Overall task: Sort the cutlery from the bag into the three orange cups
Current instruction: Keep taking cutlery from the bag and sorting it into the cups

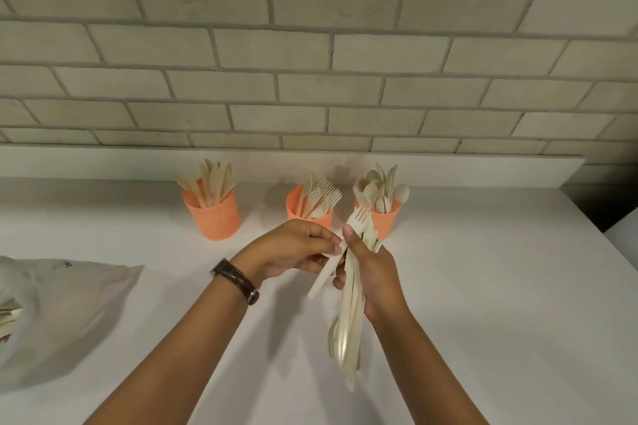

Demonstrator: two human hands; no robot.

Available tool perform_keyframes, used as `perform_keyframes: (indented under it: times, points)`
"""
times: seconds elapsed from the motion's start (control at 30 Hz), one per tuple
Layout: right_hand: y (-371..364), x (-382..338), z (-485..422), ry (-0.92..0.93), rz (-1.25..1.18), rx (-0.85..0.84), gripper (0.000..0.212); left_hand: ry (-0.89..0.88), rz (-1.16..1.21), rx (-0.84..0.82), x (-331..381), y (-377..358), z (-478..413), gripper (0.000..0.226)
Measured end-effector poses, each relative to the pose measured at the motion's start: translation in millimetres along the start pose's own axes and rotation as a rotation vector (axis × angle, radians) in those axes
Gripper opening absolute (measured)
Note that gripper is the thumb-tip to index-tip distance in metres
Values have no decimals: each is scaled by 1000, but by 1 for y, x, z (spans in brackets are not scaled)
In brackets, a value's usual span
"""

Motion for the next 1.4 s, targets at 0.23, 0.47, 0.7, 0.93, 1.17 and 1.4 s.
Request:
perform_keyframes:
  times: [0.23,0.47,0.7,0.93,1.17,1.4]
  points:
    - [-9,0,3,-66,-108,-129,18,12,207,-297,-2,12,-9,27]
    - [9,-4,-3,-71,-110,-54,8,-95,433,-133,18,57,-10,40]
    - [21,-16,-12,-10,-142,57,10,-257,-242,840,20,108,-29,8]
    - [26,-24,-15,56,-199,138,11,-111,-591,835,-6,92,-46,44]
    - [25,-27,-16,119,-208,204,14,-290,-386,461,17,-4,14,16]
    - [21,-29,-7,178,-99,258,20,-160,-323,375,1,-40,29,21]
Point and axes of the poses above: each hand's wrist, its own z-axis away from the middle knuckle, its own y-axis out of the back of the hand, x = y × z, the point moved 6 cm from there along -z, towards the middle knuckle, and after that the axes turned 6 degrees about -z, right-handed, at the moved point
